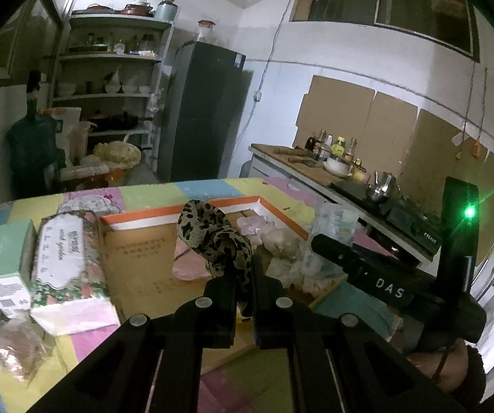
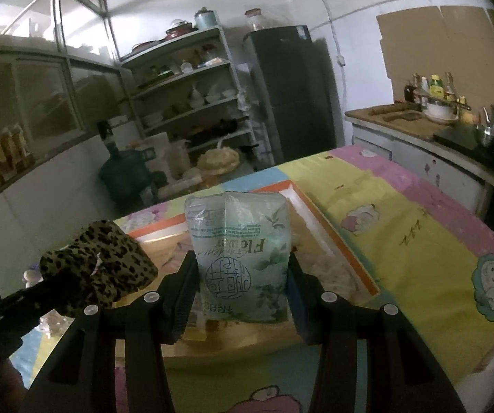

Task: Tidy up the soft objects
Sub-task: 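Carry the leopard-print cloth and flour bag with both tools over the cardboard box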

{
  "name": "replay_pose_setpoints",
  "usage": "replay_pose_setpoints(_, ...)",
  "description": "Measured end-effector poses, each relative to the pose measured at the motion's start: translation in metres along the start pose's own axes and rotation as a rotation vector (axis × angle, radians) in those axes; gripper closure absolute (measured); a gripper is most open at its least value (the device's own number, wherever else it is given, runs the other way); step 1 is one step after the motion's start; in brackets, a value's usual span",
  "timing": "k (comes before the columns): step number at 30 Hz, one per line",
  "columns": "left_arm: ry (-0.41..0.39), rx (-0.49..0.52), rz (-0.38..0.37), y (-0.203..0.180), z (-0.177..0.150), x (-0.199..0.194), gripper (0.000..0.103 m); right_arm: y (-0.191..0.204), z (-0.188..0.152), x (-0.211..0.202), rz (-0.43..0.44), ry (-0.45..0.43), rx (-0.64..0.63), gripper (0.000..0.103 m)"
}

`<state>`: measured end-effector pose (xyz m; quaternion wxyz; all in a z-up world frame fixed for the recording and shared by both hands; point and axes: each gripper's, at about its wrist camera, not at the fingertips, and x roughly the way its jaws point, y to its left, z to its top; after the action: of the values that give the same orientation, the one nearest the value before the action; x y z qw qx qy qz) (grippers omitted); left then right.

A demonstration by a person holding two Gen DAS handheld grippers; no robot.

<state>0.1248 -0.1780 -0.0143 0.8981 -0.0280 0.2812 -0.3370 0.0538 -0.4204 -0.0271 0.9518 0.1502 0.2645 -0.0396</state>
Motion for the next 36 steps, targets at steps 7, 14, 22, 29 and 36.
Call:
replay_pose_setpoints(7,0.042,-0.037,0.022,0.008,-0.006,0.024,0.096,-0.012,-0.005,0.009,0.002,0.026,0.014,0.054)
replay_pose_setpoints(14,0.097,-0.073,0.051,0.016,-0.017,0.04,0.096,-0.021,-0.007,0.021,0.005,0.055,0.027,0.054)
replay_pose_setpoints(22,0.133,-0.083,0.069,0.018,-0.022,0.05,0.096,-0.025,-0.009,0.034,0.017,0.082,0.028,0.054)
replay_pose_setpoints(29,0.154,-0.09,0.086,0.021,-0.026,0.057,0.096,-0.02,-0.01,0.046,0.033,0.112,0.003,0.054)
replay_pose_setpoints(36,0.172,-0.09,0.092,0.02,-0.026,0.065,0.096,-0.014,-0.01,0.058,0.033,0.144,-0.032,0.054)
